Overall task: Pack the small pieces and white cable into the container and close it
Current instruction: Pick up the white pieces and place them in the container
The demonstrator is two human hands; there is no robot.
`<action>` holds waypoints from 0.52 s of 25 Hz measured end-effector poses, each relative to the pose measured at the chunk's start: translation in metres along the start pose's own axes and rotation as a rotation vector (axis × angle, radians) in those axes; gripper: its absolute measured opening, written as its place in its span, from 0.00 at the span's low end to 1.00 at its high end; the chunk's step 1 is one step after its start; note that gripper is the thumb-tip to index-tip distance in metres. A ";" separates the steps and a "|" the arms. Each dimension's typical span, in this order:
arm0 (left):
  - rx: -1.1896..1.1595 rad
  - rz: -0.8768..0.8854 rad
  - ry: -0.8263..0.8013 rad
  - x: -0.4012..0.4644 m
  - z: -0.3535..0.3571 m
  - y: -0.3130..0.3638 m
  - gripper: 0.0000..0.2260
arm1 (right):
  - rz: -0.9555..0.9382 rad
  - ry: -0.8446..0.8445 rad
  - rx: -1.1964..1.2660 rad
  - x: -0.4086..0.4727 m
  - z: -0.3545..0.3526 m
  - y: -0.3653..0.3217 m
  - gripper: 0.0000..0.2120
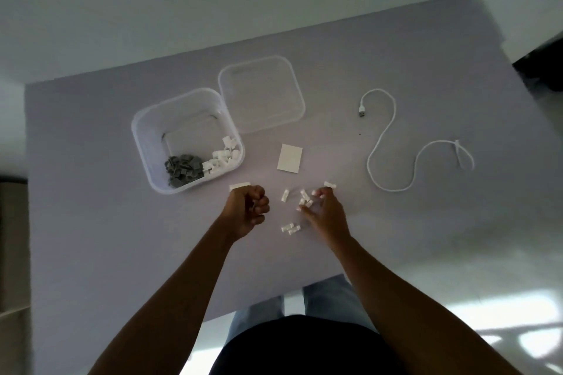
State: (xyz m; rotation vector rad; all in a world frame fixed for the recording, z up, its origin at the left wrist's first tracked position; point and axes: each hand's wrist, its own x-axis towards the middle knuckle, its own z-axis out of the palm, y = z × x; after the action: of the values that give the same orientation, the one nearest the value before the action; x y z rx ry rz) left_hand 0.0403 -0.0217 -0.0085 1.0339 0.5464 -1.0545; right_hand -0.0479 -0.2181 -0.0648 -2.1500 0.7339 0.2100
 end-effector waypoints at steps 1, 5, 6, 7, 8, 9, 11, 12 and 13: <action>0.058 -0.001 0.014 0.005 0.004 0.001 0.08 | -0.014 -0.004 -0.039 0.000 0.004 0.000 0.24; 0.420 0.013 0.239 0.030 0.017 0.000 0.17 | -0.041 -0.019 -0.175 -0.003 0.018 -0.006 0.22; 0.590 0.054 0.308 0.034 0.020 0.000 0.18 | -0.056 -0.021 -0.199 -0.004 0.020 -0.006 0.20; 0.800 0.127 0.384 0.039 0.022 -0.002 0.17 | -0.089 -0.020 -0.227 -0.004 0.023 -0.005 0.17; 0.993 0.201 0.440 0.043 0.023 -0.004 0.17 | -0.121 -0.019 -0.264 -0.004 0.023 -0.005 0.15; 1.117 0.255 0.472 0.047 0.024 -0.007 0.16 | -0.147 -0.021 -0.299 -0.003 0.024 -0.004 0.13; 1.226 0.310 0.480 0.052 0.025 -0.015 0.15 | -0.151 -0.055 -0.349 0.001 0.020 0.000 0.11; 1.275 0.328 0.472 0.054 0.026 -0.019 0.16 | -0.140 -0.089 -0.349 0.001 0.017 0.000 0.11; 1.328 0.354 0.464 0.056 0.027 -0.022 0.16 | -0.139 -0.102 -0.352 0.003 0.015 0.003 0.11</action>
State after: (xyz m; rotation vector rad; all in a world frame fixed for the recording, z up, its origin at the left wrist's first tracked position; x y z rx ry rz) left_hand 0.0417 -0.0732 -0.0496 2.4720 -0.0799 -0.7853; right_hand -0.0459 -0.2094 -0.0772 -2.4915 0.5151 0.3962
